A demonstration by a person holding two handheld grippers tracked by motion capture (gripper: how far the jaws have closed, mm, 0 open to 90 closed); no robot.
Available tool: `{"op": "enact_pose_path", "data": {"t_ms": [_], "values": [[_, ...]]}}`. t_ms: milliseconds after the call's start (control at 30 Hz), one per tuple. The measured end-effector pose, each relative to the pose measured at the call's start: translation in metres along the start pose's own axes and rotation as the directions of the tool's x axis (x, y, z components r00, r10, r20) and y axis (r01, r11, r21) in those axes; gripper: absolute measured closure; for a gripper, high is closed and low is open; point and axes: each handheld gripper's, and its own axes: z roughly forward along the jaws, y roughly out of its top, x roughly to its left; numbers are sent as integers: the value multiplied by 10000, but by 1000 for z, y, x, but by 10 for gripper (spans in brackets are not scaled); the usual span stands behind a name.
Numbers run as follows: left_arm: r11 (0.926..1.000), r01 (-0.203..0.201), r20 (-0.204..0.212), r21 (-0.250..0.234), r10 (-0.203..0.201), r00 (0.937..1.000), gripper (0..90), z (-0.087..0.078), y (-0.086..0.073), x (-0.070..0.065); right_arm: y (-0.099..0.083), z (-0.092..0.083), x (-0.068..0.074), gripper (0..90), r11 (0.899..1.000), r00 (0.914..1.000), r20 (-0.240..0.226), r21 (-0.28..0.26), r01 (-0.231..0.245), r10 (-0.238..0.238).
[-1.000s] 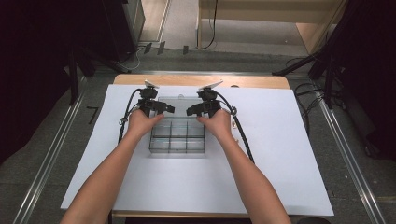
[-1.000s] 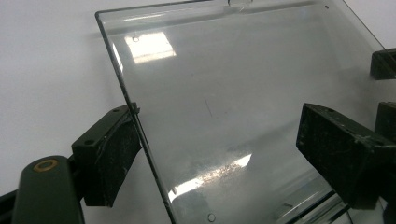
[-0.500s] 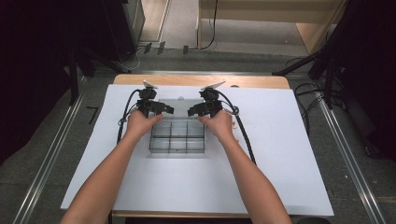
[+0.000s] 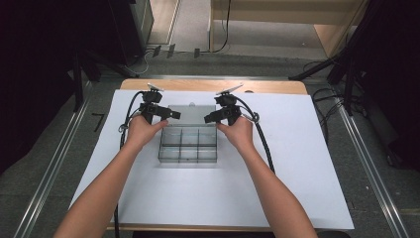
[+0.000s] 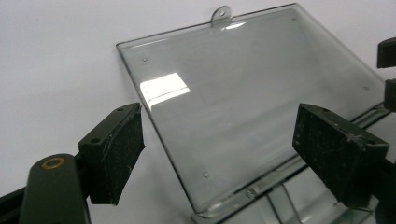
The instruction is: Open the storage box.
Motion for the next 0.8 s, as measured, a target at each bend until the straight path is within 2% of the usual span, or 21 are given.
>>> {"op": "enact_pose_path", "data": {"t_ms": [100,133,167,267,333,467,600,667,800], "values": [[9996,-196,52,-196,197,9998,176,-8,-1,-5,-4,-8,0,387,9999,9999,-3,-91,145,-145],[9991,-221,101,-348,224,9997,184,-11,-3,-7,-6,-11,0,392,9996,9998,19,-183,205,-204],[9990,-195,135,-404,201,9997,229,-12,-4,-7,-9,-14,0,396,9994,9996,37,-189,289,-289],[9972,-354,117,-663,362,9993,240,-16,-10,-12,-14,-21,-1,412,9987,9993,-73,-345,371,-373],[9974,-413,203,-584,425,9989,240,-19,-14,-14,-19,-27,-2,426,9975,9989,-232,-588,384,-398],[9969,-489,297,-618,508,9983,247,-23,-22,-19,-26,-34,0,432,9965,9979,-299,-617,563,-582],[9980,-616,581,-107,622,9964,281,-29,-30,-22,-34,-39,4,436,9940,9953,-306,-632,895,-916],[9965,-804,659,-214,817,9945,286,-35,-35,-24,-40,-43,5,457,9915,9933,-288,-703,1093,-1115],[9955,-796,864,-520,839,9927,288,-45,-46,-26,-51,-49,8,470,9872,9897,-204,-763,1397,-1417]]}}
